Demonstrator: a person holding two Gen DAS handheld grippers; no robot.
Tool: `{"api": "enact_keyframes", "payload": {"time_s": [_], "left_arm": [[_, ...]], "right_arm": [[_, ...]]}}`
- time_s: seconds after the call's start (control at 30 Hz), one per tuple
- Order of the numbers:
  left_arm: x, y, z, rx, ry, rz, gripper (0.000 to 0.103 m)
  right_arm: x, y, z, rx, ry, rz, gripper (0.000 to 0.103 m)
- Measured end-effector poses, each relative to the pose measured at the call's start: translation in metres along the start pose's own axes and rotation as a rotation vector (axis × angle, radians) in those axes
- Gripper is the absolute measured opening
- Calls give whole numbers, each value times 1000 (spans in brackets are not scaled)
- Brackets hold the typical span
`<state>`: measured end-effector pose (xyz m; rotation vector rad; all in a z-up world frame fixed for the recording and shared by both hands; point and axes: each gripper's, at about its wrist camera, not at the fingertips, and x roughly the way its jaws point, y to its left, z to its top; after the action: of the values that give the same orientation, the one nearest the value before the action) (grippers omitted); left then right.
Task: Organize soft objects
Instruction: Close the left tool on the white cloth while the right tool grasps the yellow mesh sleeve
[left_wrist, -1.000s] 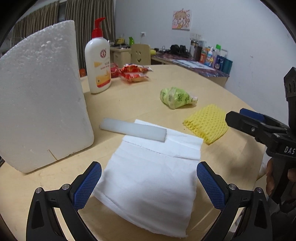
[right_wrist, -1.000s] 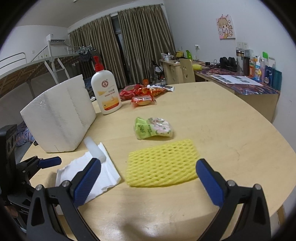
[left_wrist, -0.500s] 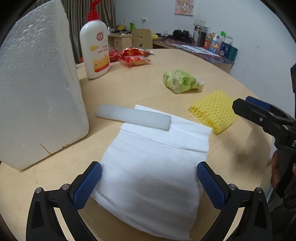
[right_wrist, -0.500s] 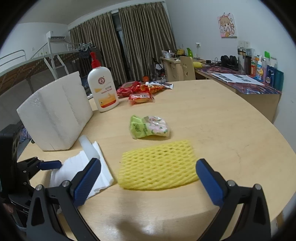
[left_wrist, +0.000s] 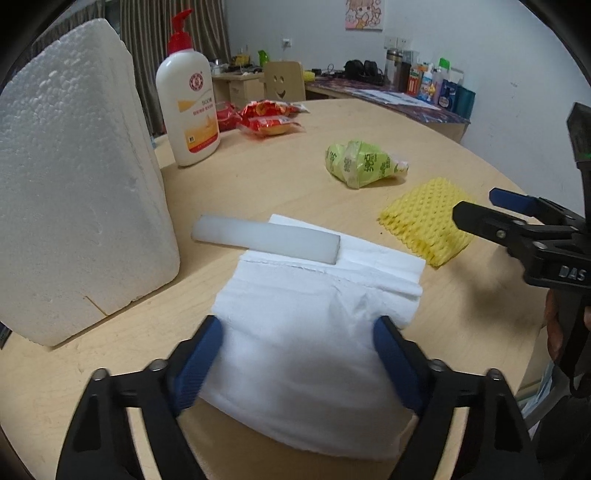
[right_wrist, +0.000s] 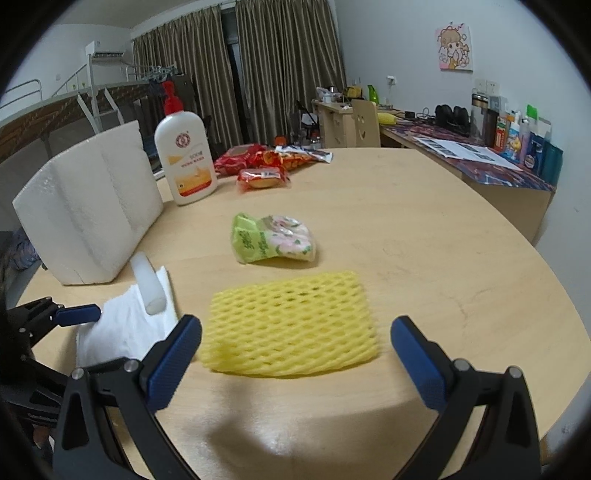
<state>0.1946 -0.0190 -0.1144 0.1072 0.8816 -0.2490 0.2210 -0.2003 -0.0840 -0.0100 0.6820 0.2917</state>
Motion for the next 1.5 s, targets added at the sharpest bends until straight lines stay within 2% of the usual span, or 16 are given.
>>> {"api": "enact_keyframes", "payload": {"time_s": [0.03,0.1,0.13,0.2,0.23,0.37,0.6,0.7,0.83,1.23,1.3,1.4,1.47,1.5], "left_arm": [[-1,0,0,1,-8,-2,61],[-4,-1,-1,8,-30,-10,39],[-5,-1,-2,11,-40,-13,34],[-7,1,-3,8,-55,-22,13],[-7,2,-3,0,-58,-28,10],[-7,10,-2,-37,-62,-85,10],[-8,12,-3,-50,-63,-115,10],[-9,14,-4,-57,-66,-119,10],[-9,14,-5,-56,-66,-121,10],[-10,14,-5,-53,-72,-120,10],[-10,14,-5,-51,-72,-119,10],[-12,15,-5,-55,-78,-123,10],[-12,16,-5,-57,-80,-128,10],[-12,16,-5,-58,-81,-132,10]], "right_arm": [[1,-1,1,1,6,-3,103],[3,-1,2,1,13,-7,103],[4,-1,3,0,16,-10,103],[5,1,4,-5,20,-12,103],[6,2,5,-9,23,-12,103],[10,7,6,-20,32,-6,103],[20,17,5,-62,67,-27,103],[24,20,3,-77,80,-40,101],[26,21,1,-81,101,-49,90],[27,21,-1,-101,125,-37,87],[25,22,-2,-103,121,-33,84],[21,22,-3,-96,106,-14,66],[17,21,-5,-94,96,-23,45],[16,20,-5,-90,93,-27,38]]}}
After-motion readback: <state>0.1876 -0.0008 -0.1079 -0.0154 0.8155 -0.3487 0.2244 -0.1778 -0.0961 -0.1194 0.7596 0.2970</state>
